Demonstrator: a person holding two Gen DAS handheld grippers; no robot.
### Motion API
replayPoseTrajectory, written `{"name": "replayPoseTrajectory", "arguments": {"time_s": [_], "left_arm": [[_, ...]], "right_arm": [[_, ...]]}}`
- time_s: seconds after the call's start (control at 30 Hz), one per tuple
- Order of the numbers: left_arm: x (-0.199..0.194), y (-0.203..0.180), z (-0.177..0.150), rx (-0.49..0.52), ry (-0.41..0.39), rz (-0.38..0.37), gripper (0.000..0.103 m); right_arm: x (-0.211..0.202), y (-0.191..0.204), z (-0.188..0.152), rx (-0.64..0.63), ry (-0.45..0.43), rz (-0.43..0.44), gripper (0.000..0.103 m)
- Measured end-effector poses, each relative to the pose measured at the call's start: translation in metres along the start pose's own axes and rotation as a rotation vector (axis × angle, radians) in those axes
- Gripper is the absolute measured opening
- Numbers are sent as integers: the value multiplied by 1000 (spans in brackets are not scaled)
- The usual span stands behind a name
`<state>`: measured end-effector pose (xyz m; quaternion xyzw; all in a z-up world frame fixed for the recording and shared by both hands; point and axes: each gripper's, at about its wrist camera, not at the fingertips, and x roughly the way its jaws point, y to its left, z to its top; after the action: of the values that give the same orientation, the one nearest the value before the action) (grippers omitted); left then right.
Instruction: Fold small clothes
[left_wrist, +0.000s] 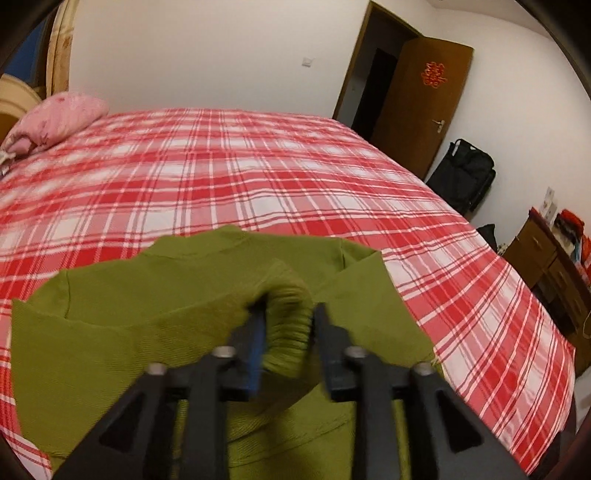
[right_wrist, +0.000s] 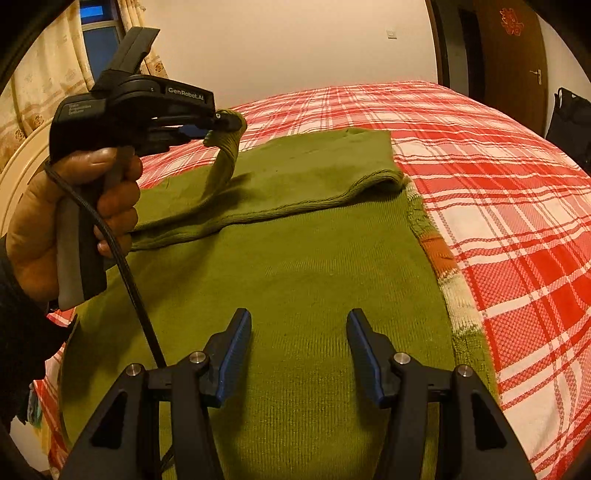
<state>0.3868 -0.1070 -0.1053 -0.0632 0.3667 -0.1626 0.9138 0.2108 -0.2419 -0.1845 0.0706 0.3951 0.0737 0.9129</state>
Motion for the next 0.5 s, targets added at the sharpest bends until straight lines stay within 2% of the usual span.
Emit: {"name": "replayPoseTrajectory", "arguments": {"time_s": [0.13, 0.23, 0.27, 0.37, 0.43, 0.5], "left_arm": [[-19, -2, -3, 54, -43, 4, 54], [-34, 5, -11, 88, -73, 39, 67], [-39, 11, -18, 99, -77, 65, 71], [-45, 40, -40, 107, -61, 178, 74], [-46, 66, -56, 83, -25, 266, 74], [-46, 92, -70, 42, 24, 311, 74]], "right_arm": [[2, 3, -2, -19, -11, -6, 59], [1, 4, -1, -30, -15, -8, 60], [1, 3, -1, -26, -14, -3, 60], [-1, -2, 2, -5, -11, 18, 60], [-4, -3, 3, 3, -17, 15, 60], [-6, -3, 5, 7, -21, 3, 60]]}}
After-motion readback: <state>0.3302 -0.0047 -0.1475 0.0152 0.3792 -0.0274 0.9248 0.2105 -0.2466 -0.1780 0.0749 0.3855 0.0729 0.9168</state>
